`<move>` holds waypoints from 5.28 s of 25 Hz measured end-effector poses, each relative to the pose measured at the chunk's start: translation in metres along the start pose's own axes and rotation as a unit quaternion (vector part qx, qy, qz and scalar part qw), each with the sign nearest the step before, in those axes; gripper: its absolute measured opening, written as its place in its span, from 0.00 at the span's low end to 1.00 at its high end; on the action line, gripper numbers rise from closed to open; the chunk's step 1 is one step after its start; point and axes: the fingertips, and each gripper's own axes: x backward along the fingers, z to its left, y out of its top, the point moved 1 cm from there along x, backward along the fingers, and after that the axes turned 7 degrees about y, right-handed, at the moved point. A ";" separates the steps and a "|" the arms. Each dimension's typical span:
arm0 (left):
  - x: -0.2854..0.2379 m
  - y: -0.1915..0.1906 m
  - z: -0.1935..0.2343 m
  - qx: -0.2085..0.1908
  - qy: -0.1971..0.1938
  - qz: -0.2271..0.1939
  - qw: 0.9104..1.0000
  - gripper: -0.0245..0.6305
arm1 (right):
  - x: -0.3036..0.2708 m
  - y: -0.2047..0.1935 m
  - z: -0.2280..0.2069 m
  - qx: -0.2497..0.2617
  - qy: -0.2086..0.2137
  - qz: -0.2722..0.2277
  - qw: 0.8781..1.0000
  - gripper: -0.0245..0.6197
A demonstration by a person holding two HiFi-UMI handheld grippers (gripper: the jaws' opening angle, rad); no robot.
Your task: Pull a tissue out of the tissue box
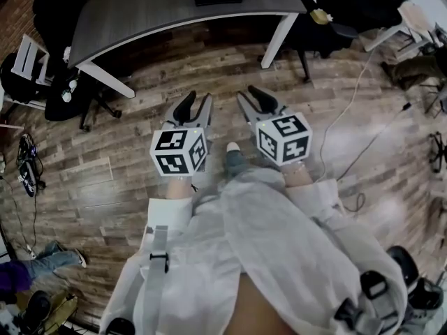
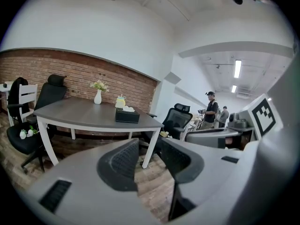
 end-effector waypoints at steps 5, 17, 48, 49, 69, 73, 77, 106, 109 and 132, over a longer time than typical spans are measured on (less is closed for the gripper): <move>-0.052 0.041 0.005 0.000 0.012 -0.012 1.000 0.24 | -0.026 0.038 -0.049 0.012 0.007 -0.008 1.000 0.19; -0.113 0.059 0.009 0.010 0.036 0.008 0.999 0.24 | -0.066 0.046 -0.101 0.003 0.048 0.015 0.999 0.19; -0.312 0.178 0.106 -0.030 -0.045 0.016 0.998 0.24 | -0.232 0.163 -0.223 0.000 -0.029 -0.017 0.999 0.19; -0.318 0.184 0.113 -0.032 -0.045 0.014 0.998 0.24 | -0.240 0.168 -0.226 -0.002 -0.031 -0.020 0.999 0.19; -0.403 0.192 0.160 -0.032 -0.093 0.064 0.993 0.24 | -0.309 0.168 -0.270 -0.046 -0.062 0.023 0.997 0.19; -0.418 0.197 0.165 -0.042 -0.081 0.067 0.994 0.24 | -0.315 0.171 -0.287 -0.053 -0.066 0.022 0.996 0.19; -0.433 0.212 0.167 -0.053 -0.073 0.061 0.994 0.24 | -0.328 0.180 -0.308 -0.053 -0.063 0.023 0.996 0.19; -0.550 0.233 0.155 -0.206 -0.119 0.145 0.960 0.25 | -0.403 0.220 -0.413 -0.018 -0.027 0.061 0.998 0.19; -0.555 0.231 0.157 -0.205 -0.115 0.151 0.960 0.25 | -0.401 0.214 -0.417 -0.026 -0.031 0.066 0.997 0.19; -0.570 0.223 0.152 -0.186 -0.128 0.165 0.960 0.15 | -0.401 0.182 -0.421 -0.069 -0.026 0.091 0.993 0.19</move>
